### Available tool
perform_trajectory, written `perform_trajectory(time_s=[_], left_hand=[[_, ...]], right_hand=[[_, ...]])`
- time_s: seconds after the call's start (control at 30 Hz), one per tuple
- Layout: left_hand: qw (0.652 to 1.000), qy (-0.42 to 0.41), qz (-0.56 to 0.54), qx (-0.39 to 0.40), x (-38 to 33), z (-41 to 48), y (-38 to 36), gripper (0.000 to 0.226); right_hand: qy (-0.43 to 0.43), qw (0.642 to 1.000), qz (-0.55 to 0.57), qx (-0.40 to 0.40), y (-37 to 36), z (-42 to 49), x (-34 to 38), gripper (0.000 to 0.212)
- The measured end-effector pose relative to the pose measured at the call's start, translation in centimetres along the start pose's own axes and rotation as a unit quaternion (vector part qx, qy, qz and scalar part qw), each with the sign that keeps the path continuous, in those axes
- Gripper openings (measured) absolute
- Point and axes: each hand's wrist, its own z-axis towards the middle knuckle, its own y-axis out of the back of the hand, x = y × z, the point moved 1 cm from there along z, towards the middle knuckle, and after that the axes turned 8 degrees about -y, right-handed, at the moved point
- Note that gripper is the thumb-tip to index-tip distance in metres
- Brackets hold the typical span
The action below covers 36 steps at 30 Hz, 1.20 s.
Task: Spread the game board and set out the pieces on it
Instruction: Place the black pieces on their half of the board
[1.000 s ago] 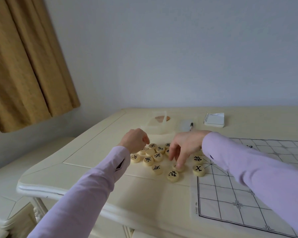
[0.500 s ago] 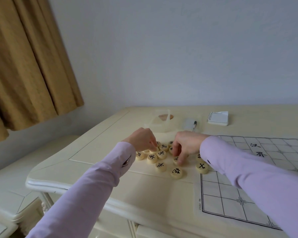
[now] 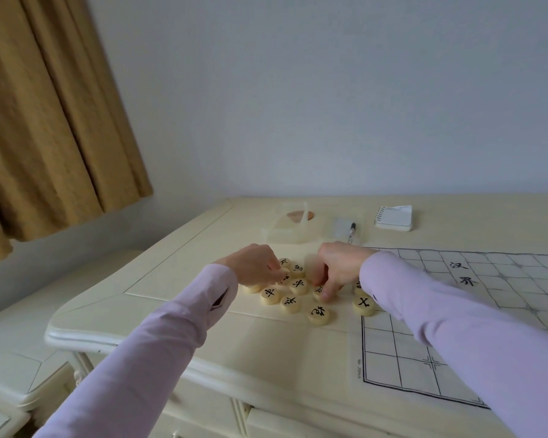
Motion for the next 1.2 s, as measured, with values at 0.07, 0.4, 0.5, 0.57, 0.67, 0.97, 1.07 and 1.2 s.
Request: perform_trajectory(time_s=[0.07, 0.4, 0.5, 0.57, 0.67, 0.97, 1.07, 1.2], left_hand=[[1.000, 0.001, -0.003, 0.012, 0.0, -0.2, 0.1, 0.037], [0.998, 0.047, -0.038, -0.030, 0.9, -0.5, 1.2, 0.028], [0.997, 0.047, -0.036, -0.048, 1.3, -0.6, 1.3, 0.023], [0.997, 0.039, -0.036, -0.062, 1.5, -0.7, 1.0, 0.019], [0.995, 0.015, -0.054, -0.080, 1.2, -0.9, 0.5, 0.015], [0.997, 0.004, -0.031, -0.063, 0.6, -0.4, -0.4, 0.030], [0.998, 0.004, -0.020, -0.058, 0.5, -0.3, -0.6, 0.033], [0.997, 0.012, 0.015, -0.075, 0.2, -0.5, -0.7, 0.030]], right_hand=[[0.002, 1.000, 0.006, 0.004, 0.0, -0.1, 0.1, 0.025], [-0.006, 1.000, 0.025, -0.003, -0.2, -0.1, -0.1, 0.035], [-0.009, 0.999, 0.031, -0.005, -0.3, 0.2, -0.3, 0.037], [-0.010, 0.999, 0.031, -0.007, -0.3, 0.2, -0.5, 0.037], [-0.010, 0.999, 0.044, 0.009, -0.2, 0.1, -1.0, 0.043], [-0.021, 0.999, 0.032, 0.004, -0.3, 0.2, -1.5, 0.054], [-0.021, 0.998, 0.059, -0.020, -1.2, 0.6, -1.2, 0.057], [0.019, 0.998, 0.044, -0.039, -1.0, 0.4, -0.8, 0.046]])
